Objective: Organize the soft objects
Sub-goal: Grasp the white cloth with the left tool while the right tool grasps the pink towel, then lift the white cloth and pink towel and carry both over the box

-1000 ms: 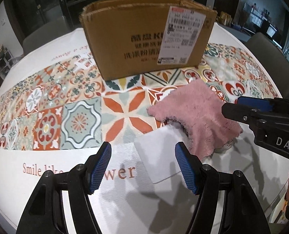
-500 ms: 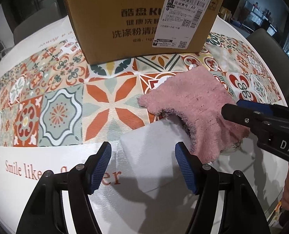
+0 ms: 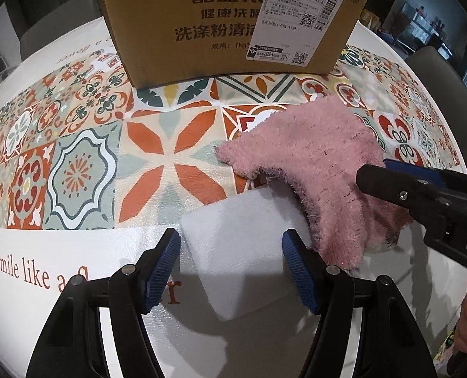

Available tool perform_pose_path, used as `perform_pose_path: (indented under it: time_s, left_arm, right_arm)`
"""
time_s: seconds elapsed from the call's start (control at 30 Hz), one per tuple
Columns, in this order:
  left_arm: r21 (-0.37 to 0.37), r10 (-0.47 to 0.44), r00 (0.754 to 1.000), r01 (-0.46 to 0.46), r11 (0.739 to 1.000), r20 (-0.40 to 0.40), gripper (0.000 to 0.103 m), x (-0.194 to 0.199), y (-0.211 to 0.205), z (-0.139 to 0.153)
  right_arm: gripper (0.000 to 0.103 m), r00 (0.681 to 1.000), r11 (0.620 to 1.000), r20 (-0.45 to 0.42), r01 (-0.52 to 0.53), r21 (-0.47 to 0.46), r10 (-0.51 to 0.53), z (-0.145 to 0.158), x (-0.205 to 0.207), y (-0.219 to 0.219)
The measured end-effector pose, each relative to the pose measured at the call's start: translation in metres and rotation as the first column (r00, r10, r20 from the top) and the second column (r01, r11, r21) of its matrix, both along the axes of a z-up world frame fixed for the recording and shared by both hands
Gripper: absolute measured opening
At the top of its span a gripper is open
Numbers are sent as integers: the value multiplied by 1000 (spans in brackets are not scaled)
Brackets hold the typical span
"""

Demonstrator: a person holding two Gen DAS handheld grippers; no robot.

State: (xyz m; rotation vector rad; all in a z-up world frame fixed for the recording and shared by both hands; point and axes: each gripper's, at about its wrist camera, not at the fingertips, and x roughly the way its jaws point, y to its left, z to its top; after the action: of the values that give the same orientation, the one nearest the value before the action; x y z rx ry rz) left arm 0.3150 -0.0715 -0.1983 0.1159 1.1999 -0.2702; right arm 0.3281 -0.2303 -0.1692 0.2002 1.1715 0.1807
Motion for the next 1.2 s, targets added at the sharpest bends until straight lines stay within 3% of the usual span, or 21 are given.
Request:
perform_pose_path:
  time_s: [0.1,0.23,0.3,0.57,0.77,1.2]
  left_arm:
    - [9,0,1000,0,1000,24,56,-3,-1,1]
    - [-19,3,1000,-3,1000,26,21,-3,0,5]
    - [-49,6,1000,-5,999,16,10,-3,1,5]
    - [-87,-1,999,4,996,34,7,-8,-1,14]
    - [-140,4,997,8,990,80,7,-16,3,38]
    - [-175,30,978,6,985,204,7,-24,10,89]
  right_arm:
    - [26,1000,1000,-16,3,11,-2,-4,1,-3]
    - [12,1000,1000,-25,2,3,-2,-7,1,-4]
    - [10,1000,1000,-22,7,2,-7,-7,0,-5]
    - [9,1000,1000,10,0,9,0,7,-7,-3]
    - [9,998,999,56,-7,32,5,26,-12,-2]
    - [9,985,998,170,-1,64,-10,71,-19,-1]
